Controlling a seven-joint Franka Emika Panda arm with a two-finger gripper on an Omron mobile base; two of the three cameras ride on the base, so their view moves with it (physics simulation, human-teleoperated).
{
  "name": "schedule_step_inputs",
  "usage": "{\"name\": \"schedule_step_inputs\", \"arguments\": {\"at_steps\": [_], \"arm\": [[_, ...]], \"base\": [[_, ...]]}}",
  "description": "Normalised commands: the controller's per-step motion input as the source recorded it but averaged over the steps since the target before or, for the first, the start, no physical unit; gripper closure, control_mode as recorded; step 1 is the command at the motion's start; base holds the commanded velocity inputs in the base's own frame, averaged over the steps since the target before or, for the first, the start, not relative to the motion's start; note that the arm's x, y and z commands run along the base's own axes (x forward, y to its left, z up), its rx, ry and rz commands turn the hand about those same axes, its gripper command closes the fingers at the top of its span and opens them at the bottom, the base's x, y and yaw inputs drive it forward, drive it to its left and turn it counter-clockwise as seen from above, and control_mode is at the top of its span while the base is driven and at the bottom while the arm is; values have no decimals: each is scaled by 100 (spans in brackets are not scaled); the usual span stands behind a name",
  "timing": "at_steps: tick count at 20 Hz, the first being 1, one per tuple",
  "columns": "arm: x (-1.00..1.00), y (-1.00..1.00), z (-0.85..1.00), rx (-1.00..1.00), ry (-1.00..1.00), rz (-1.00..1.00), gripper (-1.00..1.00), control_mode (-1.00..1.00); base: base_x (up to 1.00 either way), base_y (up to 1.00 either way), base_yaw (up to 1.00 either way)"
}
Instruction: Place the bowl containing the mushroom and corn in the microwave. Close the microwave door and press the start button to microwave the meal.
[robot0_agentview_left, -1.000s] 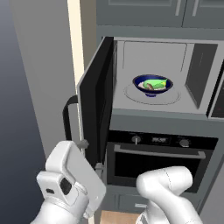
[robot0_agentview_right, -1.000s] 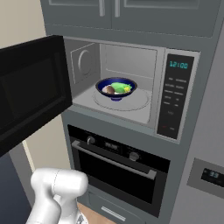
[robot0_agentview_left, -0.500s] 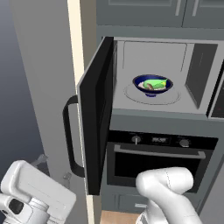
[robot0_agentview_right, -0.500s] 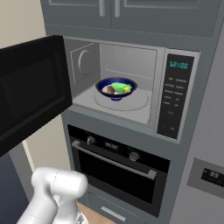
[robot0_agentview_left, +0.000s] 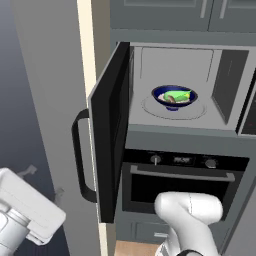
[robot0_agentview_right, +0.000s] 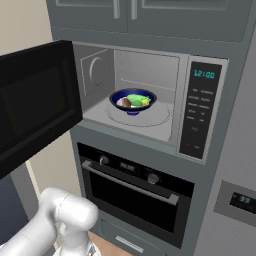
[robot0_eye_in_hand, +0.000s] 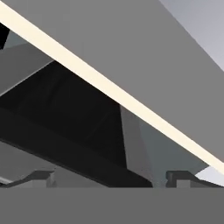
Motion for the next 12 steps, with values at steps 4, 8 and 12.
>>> {"name": "schedule_step_inputs", "arguments": {"at_steps": [4, 8, 12], "arm": [[48, 1, -9, -1, 0, -21, -100, -100], [50, 0, -7, 0, 0, -20, -100, -100], [52, 0, -7, 0, 0, -20, -100, -100]], "base": [[0, 0, 0], [0, 0, 0], [0, 0, 0]]}}
